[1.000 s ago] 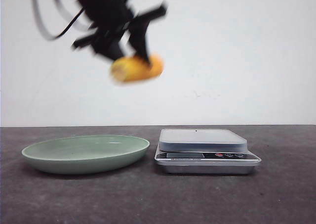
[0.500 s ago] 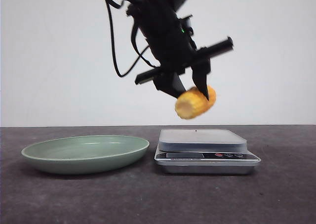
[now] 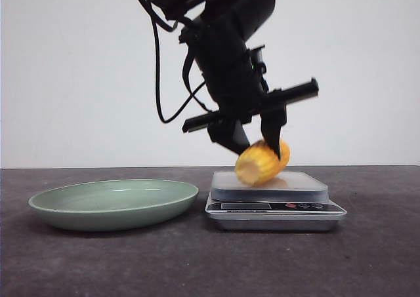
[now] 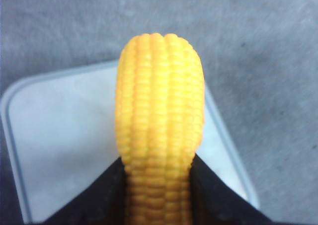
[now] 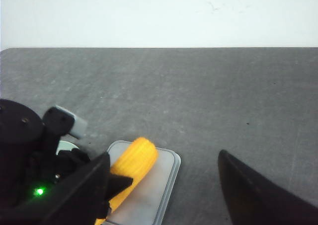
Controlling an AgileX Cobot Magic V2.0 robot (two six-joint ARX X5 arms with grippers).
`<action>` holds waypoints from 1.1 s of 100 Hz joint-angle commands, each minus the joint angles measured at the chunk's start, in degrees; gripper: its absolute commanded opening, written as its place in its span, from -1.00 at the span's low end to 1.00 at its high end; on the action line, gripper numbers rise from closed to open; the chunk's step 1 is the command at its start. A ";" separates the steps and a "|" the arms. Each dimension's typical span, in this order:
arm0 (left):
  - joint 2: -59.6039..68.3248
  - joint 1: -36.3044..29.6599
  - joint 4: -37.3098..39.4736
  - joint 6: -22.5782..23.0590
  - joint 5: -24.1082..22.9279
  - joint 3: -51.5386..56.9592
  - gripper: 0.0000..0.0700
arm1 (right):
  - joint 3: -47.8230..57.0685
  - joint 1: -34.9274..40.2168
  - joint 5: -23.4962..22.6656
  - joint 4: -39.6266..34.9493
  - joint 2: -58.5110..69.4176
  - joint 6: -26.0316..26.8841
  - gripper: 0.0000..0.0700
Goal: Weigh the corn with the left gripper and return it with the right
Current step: 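Lift the corn with the left gripper and carry it over the scale, then open the left gripper to release the corn and withdraw upward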
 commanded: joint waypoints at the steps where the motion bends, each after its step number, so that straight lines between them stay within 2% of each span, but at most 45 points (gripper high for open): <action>1: 1.68 -0.70 -0.02 -0.09 -0.28 1.11 -0.90 | 1.14 0.17 0.02 0.31 0.35 -0.42 0.23; 5: 1.68 -0.70 0.00 0.02 -0.28 1.11 -0.85 | 1.14 0.17 0.02 0.31 0.35 -0.42 0.23; 8: 1.68 -0.72 0.22 0.31 -0.28 1.11 -0.73 | 1.14 0.17 0.02 0.31 0.35 -0.44 0.23; 12: 1.64 -0.72 0.33 0.61 -0.22 1.14 -0.50 | 1.14 0.17 0.02 0.31 0.35 -0.44 0.23; 15: 1.53 -0.77 0.24 0.94 -0.22 1.25 -0.22 | 1.14 0.17 0.02 0.33 0.35 -0.44 0.23; 20: 1.22 -0.77 -0.07 1.49 -0.24 1.55 0.10 | 1.14 0.17 0.04 0.33 0.35 -0.44 0.23; 25: 0.48 -0.77 -0.52 1.97 -0.26 1.92 0.30 | 1.14 0.17 0.02 0.33 0.35 -0.44 0.23; 47: -6.60 -1.09 -0.63 8.17 -2.58 4.26 0.33 | 1.14 0.17 0.00 0.33 0.35 -0.44 0.23; 57: -12.68 -1.09 -2.54 14.84 -3.28 5.77 0.33 | 1.14 0.24 -0.07 0.31 0.35 -0.42 0.25; 66: -19.63 -1.09 -6.82 20.50 -8.87 7.30 0.33 | 1.14 0.90 -0.09 0.42 0.37 -0.39 0.47; 74: -26.47 -1.09 -10.08 24.33 -13.33 8.44 0.33 | 1.14 2.36 -0.07 1.09 0.79 -0.37 0.51; 95: -46.31 -1.09 -17.18 27.28 -23.34 9.33 0.33 | 1.14 8.92 0.48 5.68 5.49 2.43 0.51; 110: -59.58 -1.09 -24.57 26.34 -26.88 9.42 0.33 | 1.14 14.53 4.17 9.33 12.48 2.69 0.51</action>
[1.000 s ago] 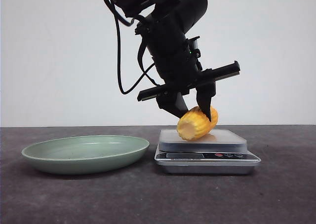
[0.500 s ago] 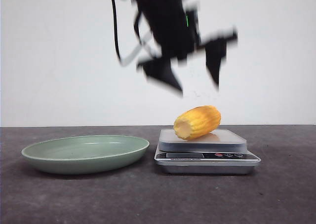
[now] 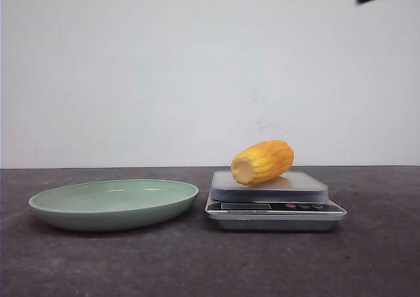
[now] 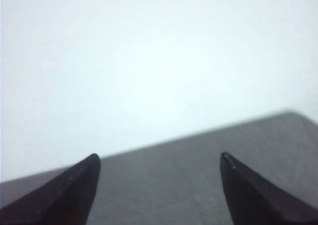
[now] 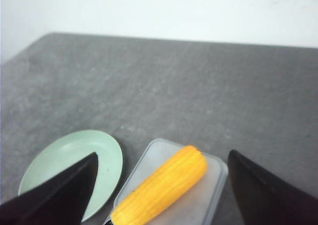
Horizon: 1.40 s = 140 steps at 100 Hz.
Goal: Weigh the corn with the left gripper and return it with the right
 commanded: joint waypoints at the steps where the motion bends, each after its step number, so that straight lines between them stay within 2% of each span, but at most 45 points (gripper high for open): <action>1: -5.05 -0.63 -3.15 0.15 -1.46 1.27 0.33 | 1.09 2.60 1.73 1.81 3.56 1.09 0.51; 19: -17.33 -0.61 -14.23 -2.25 -7.87 1.33 0.33 | 1.09 7.93 5.18 7.50 13.35 2.14 0.57; 25: -20.44 -0.61 -18.51 -4.81 -9.14 1.33 0.33 | 1.09 9.29 6.27 9.60 16.68 2.64 0.57; 49: -26.97 0.42 -36.33 -16.24 -9.38 1.31 0.32 | 1.11 12.41 12.63 12.94 27.43 3.63 0.58; 65: -27.71 1.22 -44.85 -21.07 -9.35 -0.42 0.32 | 1.11 12.55 13.16 13.11 32.28 6.95 0.58; 95: -35.60 1.73 -43.93 -26.88 -9.35 -15.19 0.32 | 1.11 12.70 14.23 13.22 33.31 8.13 0.57; 117: -42.86 1.73 -42.36 -32.33 -6.95 -27.50 0.32 | 1.11 12.87 15.74 12.48 33.38 8.66 0.33; 140: -44.57 1.73 -41.33 -32.81 -5.90 -30.45 0.32 | 1.11 12.79 18.16 10.51 33.40 9.35 0.30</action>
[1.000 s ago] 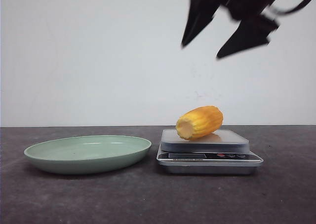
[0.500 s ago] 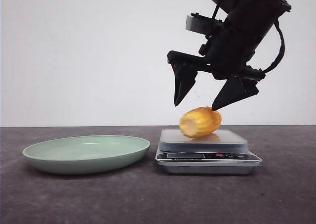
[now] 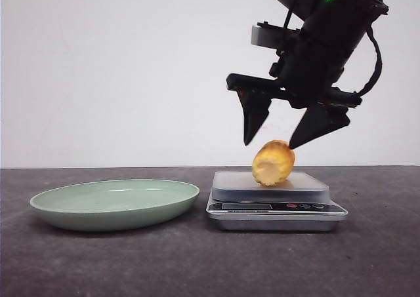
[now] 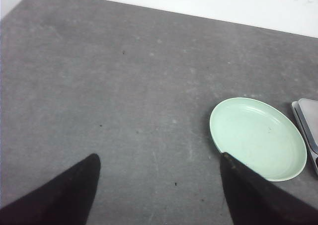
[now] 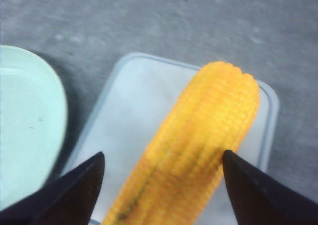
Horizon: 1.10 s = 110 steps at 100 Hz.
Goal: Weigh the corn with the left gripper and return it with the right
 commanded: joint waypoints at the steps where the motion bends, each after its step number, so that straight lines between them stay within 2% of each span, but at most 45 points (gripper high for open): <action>1: -0.07 -0.37 0.81 -0.63 -0.11 0.70 0.33 | 1.05 0.50 0.15 0.33 1.11 0.90 0.30; 28: -0.07 -0.37 0.66 -0.61 -0.11 0.70 0.33 | 1.05 0.52 1.84 -2.34 1.11 1.11 0.30; 54: -0.07 -0.37 0.74 -0.61 -0.13 0.70 0.33 | 1.05 0.59 0.39 -4.52 1.11 2.34 0.24; 71: -0.07 -0.37 0.72 -0.61 -0.17 0.70 0.32 | 1.05 1.18 -0.15 -4.96 1.66 3.02 -0.18; 82: -0.07 -0.37 0.70 -0.61 -0.17 0.70 0.33 | 1.05 1.68 0.28 -4.31 1.68 2.89 -0.64; 89: -0.07 -0.37 0.70 -0.57 -0.17 0.70 0.32 | 1.05 1.79 0.28 -3.39 1.68 2.56 -1.00; 110: -0.07 -0.37 0.74 -0.52 -0.17 0.70 0.33 | 3.45 3.45 -0.74 -2.67 -0.09 1.79 -1.00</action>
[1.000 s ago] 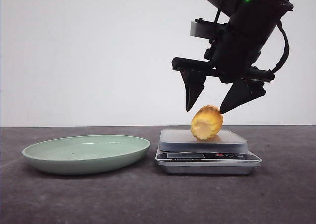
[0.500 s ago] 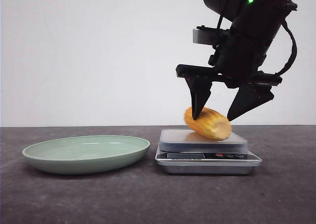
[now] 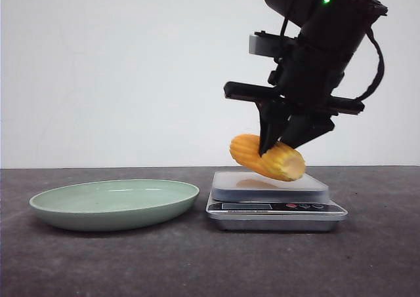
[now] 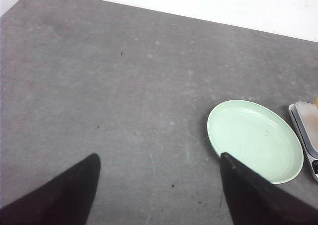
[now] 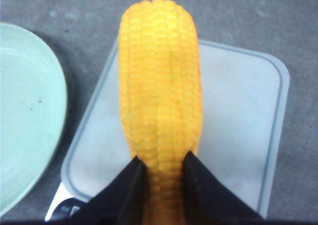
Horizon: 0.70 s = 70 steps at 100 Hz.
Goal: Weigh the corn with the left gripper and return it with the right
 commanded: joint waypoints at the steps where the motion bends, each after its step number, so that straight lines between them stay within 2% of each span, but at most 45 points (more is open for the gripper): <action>1: -0.07 -0.37 0.44 -0.37 -0.15 0.70 0.33 | 3.02 1.70 -0.70 0.28 -0.81 -0.39 -1.00; 21: -0.07 -0.37 0.59 -0.39 -0.15 0.70 0.32 | 12.74 6.84 -2.80 -2.58 -1.33 -1.29 -1.00; 47: -0.07 -0.37 1.99 -0.22 -0.15 0.70 0.32 | 19.10 15.06 -2.12 1.88 6.27 0.44 -1.00; 70: -0.07 -0.37 3.67 0.59 -0.11 0.70 0.32 | 21.29 18.29 -1.66 4.42 16.74 3.72 -1.00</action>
